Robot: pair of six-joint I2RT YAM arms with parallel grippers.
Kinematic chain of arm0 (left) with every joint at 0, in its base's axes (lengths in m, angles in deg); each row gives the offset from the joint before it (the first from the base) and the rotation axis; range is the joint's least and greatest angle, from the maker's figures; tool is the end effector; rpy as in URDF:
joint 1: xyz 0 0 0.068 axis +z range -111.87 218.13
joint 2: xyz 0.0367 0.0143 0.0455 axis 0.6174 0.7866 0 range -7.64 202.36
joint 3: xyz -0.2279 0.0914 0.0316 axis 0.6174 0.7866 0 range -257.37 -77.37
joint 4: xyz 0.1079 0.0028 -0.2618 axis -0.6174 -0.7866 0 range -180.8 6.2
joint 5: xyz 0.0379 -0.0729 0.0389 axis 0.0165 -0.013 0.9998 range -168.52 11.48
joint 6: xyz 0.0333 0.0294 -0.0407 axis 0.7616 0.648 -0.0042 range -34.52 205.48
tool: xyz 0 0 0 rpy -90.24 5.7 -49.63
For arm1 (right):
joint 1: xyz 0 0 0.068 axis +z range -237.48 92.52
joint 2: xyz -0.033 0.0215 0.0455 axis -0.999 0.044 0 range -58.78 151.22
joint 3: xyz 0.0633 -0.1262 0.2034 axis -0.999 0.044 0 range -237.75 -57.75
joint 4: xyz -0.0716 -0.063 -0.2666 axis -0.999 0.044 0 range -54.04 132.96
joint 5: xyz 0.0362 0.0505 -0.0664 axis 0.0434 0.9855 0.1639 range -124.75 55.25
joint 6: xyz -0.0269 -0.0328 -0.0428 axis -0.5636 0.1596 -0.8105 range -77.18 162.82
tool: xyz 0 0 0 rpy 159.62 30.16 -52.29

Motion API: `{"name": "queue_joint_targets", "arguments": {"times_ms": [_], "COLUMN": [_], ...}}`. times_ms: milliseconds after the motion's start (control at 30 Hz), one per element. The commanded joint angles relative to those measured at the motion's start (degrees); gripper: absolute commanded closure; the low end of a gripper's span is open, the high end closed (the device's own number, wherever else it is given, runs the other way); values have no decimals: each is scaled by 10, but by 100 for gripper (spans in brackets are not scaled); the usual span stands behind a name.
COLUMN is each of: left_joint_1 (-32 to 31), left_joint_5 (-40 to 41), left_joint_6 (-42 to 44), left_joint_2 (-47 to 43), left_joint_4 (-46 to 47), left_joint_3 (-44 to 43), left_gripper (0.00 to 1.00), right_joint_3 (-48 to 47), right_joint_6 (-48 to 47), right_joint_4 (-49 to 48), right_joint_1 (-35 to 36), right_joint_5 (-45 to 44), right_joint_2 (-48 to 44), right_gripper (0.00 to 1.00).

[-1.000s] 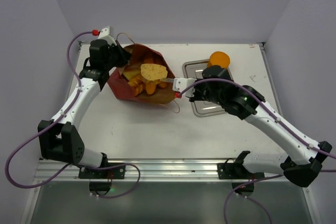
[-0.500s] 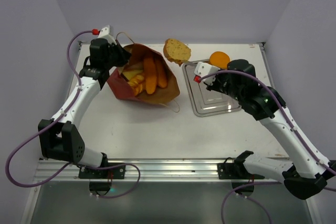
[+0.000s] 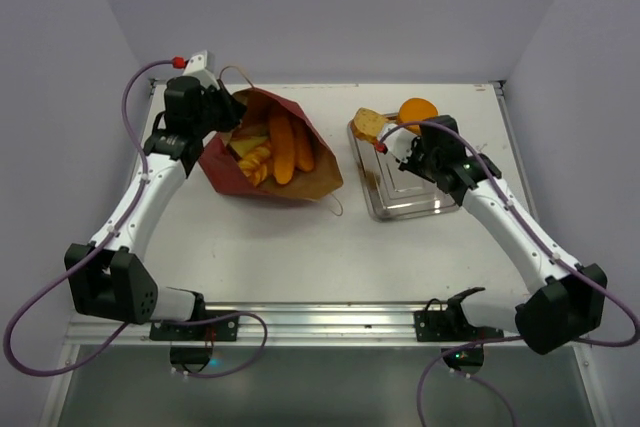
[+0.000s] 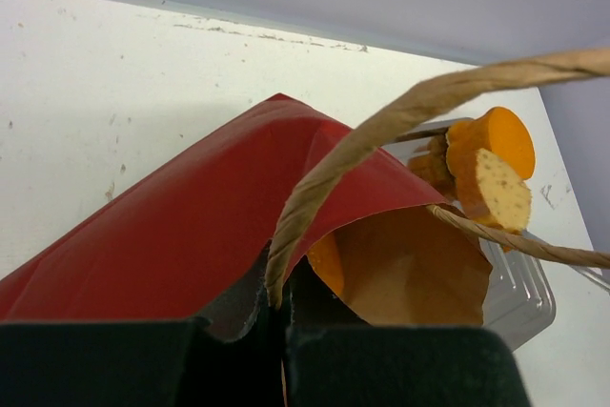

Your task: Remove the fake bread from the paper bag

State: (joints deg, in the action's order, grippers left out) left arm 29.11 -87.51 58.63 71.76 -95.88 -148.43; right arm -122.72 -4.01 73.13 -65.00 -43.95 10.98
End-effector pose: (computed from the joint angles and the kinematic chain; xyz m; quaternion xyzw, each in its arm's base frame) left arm 0.3552 -0.0635 0.3266 -0.0827 0.8157 -0.2364 0.5214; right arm 0.2778 0.1071 0.2950 -0.4909 0.7675 -0.1572 0.3812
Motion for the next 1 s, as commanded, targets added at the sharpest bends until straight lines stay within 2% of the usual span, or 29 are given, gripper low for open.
{"name": "queue_joint_targets", "arguments": {"times_ms": [0, 433, 633, 967], "left_joint_1": [4, 13, 15, 15], "left_joint_5": [-17, -52, -62, -69], "left_joint_6": [18, 32, 34, 32], "left_joint_2": [-40, -50, -50, -50], "left_joint_4": [30, 42, 46, 52], "left_joint_3": [5, 33, 40, 44], "left_gripper": [100, 100, 100, 100], "right_joint_3": [16, 9, 8, 0], "right_joint_6": [-24, -45, -50, -43], "right_joint_4": [-83, -158, -172, -192], "right_joint_1": [-11, -19, -27, -36], "right_joint_5": [10, -28, -41, -51], "right_joint_2": [34, 177, 199, 226], "right_gripper": [100, 100, 99, 92]}}
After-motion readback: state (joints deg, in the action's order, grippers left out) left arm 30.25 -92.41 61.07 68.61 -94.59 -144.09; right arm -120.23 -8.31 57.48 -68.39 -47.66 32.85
